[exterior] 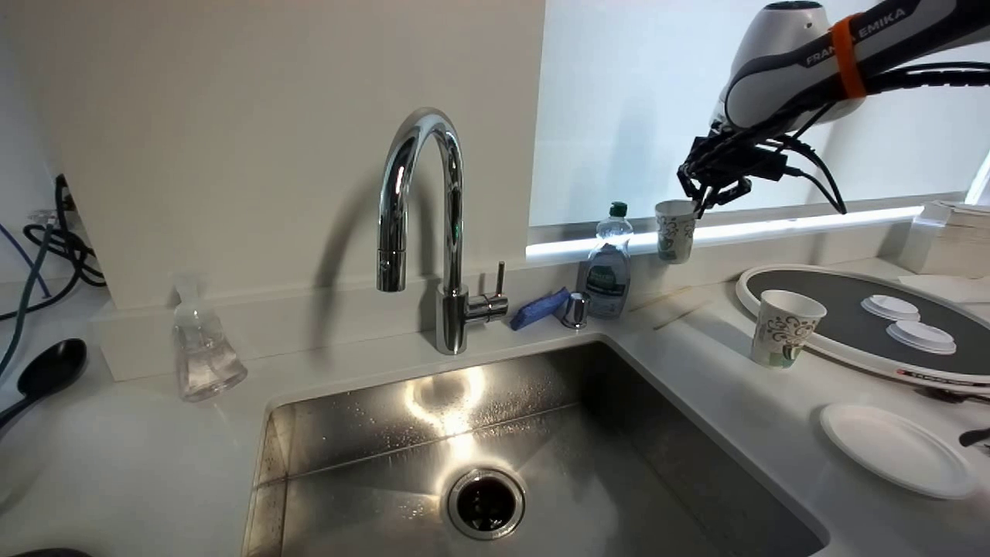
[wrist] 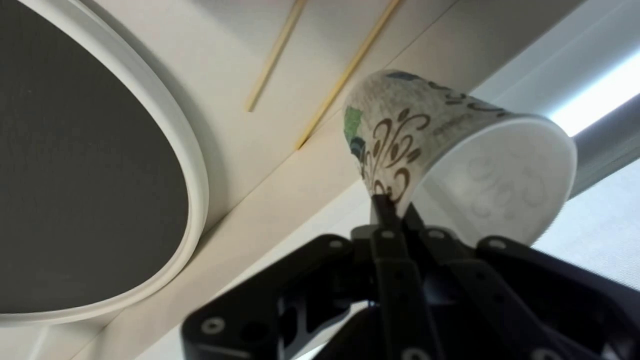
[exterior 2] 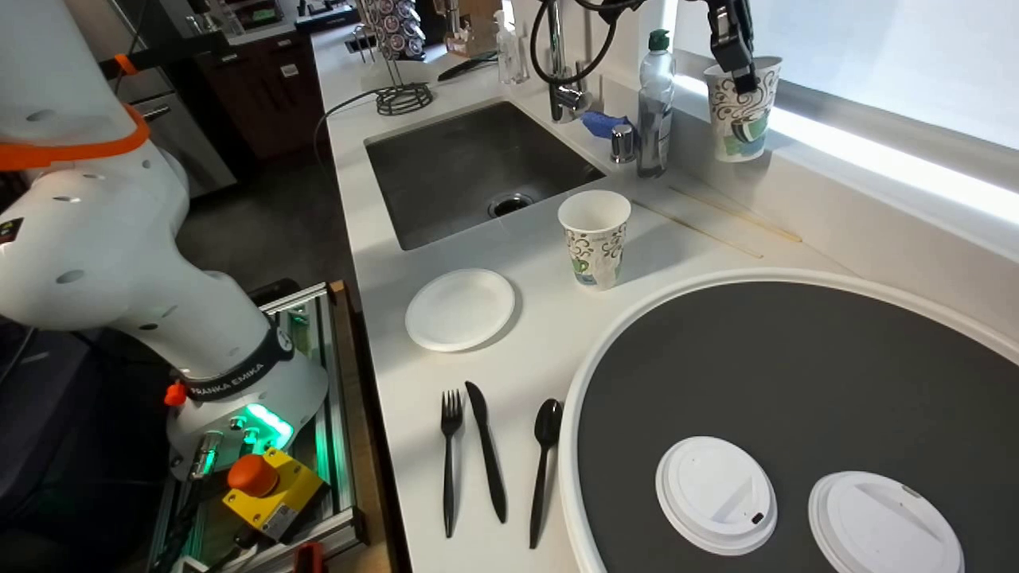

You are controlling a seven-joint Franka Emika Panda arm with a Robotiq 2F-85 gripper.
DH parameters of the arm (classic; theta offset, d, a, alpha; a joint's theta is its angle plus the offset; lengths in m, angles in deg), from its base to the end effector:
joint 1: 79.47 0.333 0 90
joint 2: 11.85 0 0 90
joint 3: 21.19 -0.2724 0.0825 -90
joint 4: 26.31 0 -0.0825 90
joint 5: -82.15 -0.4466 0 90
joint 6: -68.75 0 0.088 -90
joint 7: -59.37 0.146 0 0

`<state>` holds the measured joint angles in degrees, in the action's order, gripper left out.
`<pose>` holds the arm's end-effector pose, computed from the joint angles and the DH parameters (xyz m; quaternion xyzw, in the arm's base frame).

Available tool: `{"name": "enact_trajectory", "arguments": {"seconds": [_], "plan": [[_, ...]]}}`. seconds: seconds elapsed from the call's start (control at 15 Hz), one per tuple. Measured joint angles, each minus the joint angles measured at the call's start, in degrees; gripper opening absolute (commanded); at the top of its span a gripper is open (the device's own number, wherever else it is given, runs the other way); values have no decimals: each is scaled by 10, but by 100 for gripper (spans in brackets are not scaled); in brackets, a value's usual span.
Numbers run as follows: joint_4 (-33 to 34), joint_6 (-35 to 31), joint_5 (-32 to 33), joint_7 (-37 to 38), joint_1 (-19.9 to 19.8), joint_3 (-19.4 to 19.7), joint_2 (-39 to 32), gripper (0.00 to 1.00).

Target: Put the coffee cups on the windowsill.

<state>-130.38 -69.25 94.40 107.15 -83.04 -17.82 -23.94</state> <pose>0.7054 -0.0915 0.3574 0.8969 -0.3897 0.2081 0.0196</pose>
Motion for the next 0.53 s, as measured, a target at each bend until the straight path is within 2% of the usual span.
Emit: {"name": "enact_trajectory", "arguments": {"seconds": [0.53], "plan": [[52, 33, -24, -10, 6, 3, -22, 1]]}}
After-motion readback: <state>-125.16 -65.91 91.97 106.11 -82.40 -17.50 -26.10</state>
